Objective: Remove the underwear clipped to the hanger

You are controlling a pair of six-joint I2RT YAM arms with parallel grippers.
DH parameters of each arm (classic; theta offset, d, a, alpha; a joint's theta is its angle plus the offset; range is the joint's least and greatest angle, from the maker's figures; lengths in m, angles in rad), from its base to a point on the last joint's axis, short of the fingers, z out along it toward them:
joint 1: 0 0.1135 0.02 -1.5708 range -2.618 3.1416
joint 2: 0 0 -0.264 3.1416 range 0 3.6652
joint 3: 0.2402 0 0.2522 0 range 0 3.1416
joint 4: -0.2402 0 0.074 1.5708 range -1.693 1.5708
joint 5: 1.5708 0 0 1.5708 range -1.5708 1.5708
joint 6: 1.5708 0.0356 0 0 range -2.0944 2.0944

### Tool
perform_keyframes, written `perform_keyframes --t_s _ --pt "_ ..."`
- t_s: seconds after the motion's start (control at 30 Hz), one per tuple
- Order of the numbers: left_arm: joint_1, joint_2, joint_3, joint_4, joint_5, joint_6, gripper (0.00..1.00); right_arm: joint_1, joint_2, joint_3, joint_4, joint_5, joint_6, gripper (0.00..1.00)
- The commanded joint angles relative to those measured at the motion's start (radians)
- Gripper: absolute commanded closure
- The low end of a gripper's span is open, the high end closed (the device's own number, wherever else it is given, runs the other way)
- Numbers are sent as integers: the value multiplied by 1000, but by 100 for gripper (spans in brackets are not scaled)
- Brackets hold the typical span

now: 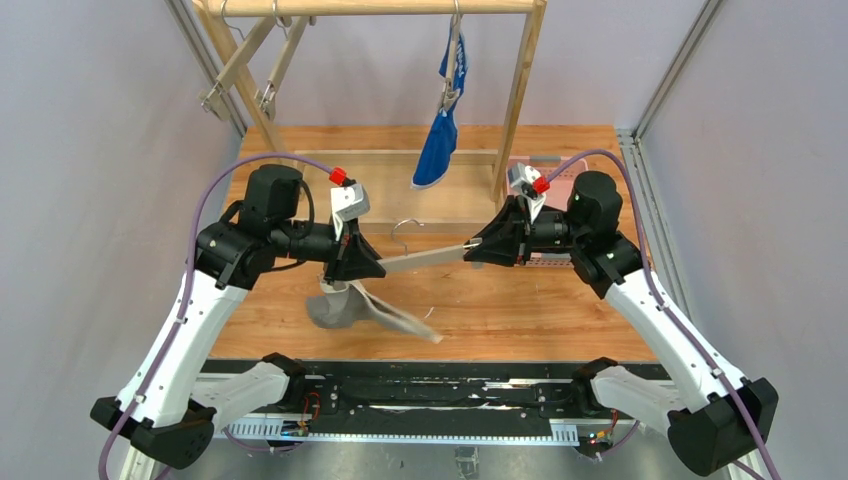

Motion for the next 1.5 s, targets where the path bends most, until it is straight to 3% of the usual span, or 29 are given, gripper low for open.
perform_keyframes --t_s 0.0,0.07,0.1,0.13,0.2,0.5,0.63,0.73,0.87,1.17,1.47 --pt "-6 -11 24 57 11 -16 100 14 -23 24 -12 80 -10 77" --pt "-5 -14 25 58 11 -17 100 13 -33 31 -32 124 -20 50" --pt "-5 -15 28 58 8 -18 100 13 -43 38 -62 157 -32 41" --pt "-6 -18 32 58 6 -18 100 13 -52 44 -84 185 -46 33" --pt "-6 -23 41 58 11 -18 100 13 -76 50 -112 236 -66 29" --pt "-5 -21 101 57 17 -22 100 13 -211 -14 -119 421 -38 26" --pt "-5 5 164 81 16 -37 100 13 -279 -107 -47 535 55 25" --pt "-5 15 174 187 20 -102 100 13 -297 -173 81 565 158 26" --pt "-6 20 147 390 33 -247 100 14 -316 -217 210 613 231 35" --pt "-6 -11 -105 984 30 -647 100 41 -313 -315 618 677 347 37" --pt "-17 -2 -122 1086 10 -716 100 83 -169 -319 952 678 439 42"
